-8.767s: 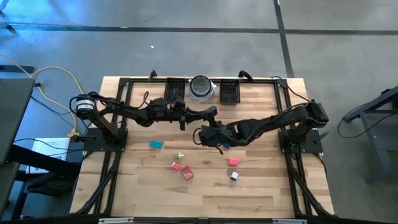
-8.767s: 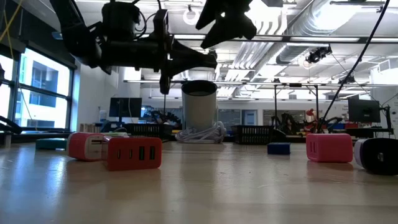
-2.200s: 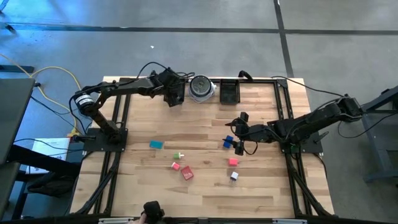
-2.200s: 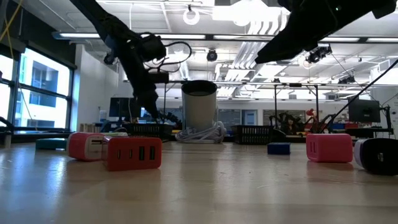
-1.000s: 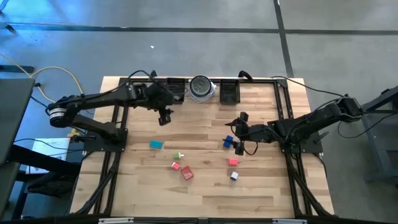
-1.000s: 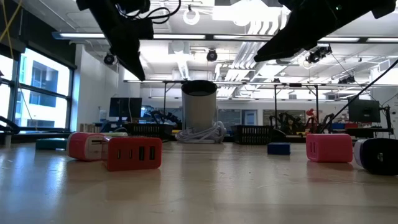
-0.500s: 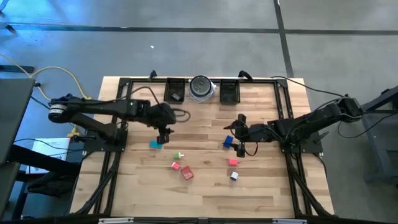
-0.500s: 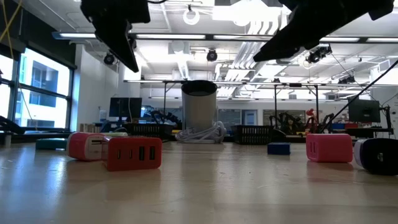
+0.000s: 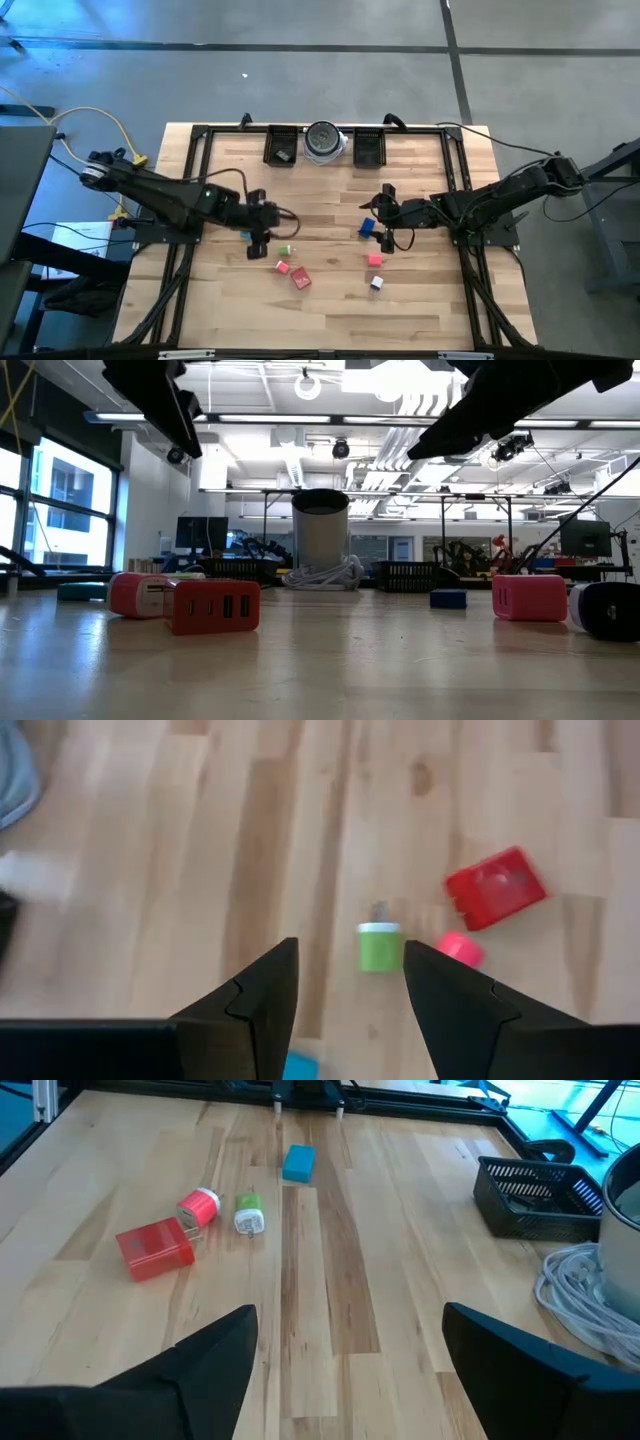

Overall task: Pick & Place Office items
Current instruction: Put the green charger adapter into the right black basket

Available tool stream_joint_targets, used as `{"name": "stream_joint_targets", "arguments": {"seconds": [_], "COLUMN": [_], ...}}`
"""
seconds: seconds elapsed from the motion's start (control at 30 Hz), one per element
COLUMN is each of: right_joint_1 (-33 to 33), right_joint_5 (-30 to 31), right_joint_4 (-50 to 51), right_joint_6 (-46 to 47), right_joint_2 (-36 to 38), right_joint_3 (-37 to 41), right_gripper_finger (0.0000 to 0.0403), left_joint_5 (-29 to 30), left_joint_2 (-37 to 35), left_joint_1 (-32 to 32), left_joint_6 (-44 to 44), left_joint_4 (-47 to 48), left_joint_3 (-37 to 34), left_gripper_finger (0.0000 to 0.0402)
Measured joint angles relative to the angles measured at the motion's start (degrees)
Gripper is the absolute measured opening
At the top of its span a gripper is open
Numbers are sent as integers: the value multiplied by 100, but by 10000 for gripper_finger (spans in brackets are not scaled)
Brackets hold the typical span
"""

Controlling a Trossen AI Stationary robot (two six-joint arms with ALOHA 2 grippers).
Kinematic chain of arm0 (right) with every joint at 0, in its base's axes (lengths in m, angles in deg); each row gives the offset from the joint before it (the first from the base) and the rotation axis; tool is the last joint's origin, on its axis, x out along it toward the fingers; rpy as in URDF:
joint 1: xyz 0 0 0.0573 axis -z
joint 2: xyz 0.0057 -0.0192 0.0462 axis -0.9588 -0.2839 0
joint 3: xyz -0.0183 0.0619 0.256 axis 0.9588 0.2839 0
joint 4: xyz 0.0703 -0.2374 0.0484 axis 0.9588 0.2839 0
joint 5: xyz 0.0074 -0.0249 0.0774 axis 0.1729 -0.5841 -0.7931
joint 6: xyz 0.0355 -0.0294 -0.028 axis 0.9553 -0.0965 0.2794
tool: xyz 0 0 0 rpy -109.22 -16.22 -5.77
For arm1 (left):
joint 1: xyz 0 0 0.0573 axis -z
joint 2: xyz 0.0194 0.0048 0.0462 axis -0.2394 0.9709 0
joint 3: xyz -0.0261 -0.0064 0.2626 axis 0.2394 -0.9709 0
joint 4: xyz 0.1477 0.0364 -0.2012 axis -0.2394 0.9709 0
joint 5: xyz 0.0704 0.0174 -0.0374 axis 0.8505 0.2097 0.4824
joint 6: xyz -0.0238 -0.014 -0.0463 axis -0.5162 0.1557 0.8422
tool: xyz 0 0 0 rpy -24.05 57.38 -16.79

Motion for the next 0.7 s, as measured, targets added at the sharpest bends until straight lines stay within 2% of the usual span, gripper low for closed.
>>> {"name": "stream_joint_targets", "arguments": {"seconds": [0.23, 0.7], "right_joint_1": [-1, -1], "right_joint_5": [-3, -70], "right_joint_4": [-6, -50], "right_joint_6": [103, 164], "right_joint_2": [1, 1], "right_joint_3": [-2, -2], "right_gripper_finger": [306, 306], "left_joint_5": [-146, -387], "left_joint_2": [454, 1111], "left_joint_1": [382, 134], "left_joint_6": [-50, -240], "left_joint_4": [-326, -278], "left_joint_3": [0, 0], "left_gripper_finger": [174, 174]}}
